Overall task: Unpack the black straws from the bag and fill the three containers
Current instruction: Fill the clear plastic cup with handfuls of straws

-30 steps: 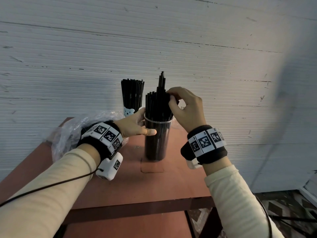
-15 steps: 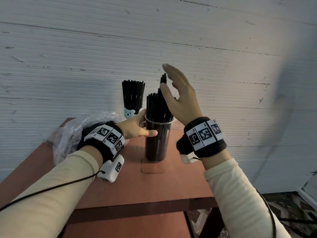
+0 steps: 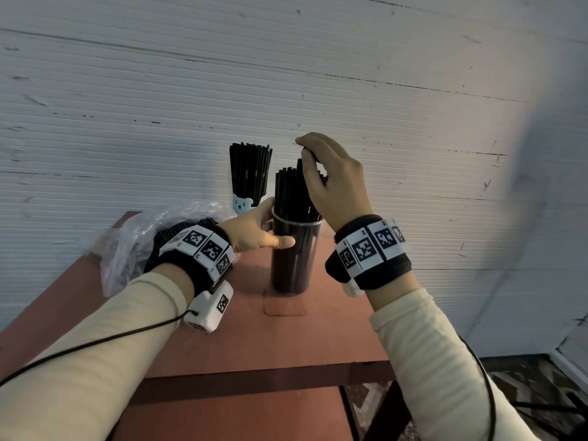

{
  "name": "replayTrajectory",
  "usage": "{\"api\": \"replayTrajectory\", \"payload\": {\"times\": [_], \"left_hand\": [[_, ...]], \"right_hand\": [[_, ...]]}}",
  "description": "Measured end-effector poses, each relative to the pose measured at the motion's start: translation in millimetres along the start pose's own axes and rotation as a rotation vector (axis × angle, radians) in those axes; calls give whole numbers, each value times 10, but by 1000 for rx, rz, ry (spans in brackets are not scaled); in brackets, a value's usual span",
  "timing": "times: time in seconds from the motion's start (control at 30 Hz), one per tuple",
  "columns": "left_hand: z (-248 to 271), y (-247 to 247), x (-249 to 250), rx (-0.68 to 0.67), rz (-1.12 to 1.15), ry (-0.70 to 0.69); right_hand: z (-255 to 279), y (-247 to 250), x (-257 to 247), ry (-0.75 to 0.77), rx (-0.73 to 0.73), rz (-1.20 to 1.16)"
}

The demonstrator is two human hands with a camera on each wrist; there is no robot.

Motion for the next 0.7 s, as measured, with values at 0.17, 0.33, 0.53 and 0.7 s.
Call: {"api": "replayTrajectory", "payload": {"times": [0.17, 0.33, 0.53, 0.7], "left_hand": [[-7, 4, -10, -2, 1, -6], [-3, 9, -6, 17, 14, 0], [-8, 22, -30, 7, 7, 24], [-8, 18, -45, 33, -18, 20]], "right_hand": [[114, -33, -23, -5, -14, -12], [178, -100, -57, -36, -15, -29], [259, -173, -87, -4, -29, 17], [275, -148, -104, 23, -107, 95]]}}
Point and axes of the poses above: each hand's wrist, its own z-axis away from the middle knuckle, its own y-axis out of the back of the hand, x = y × z, the point moved 6 cm from there along -z, towards the middle knuckle
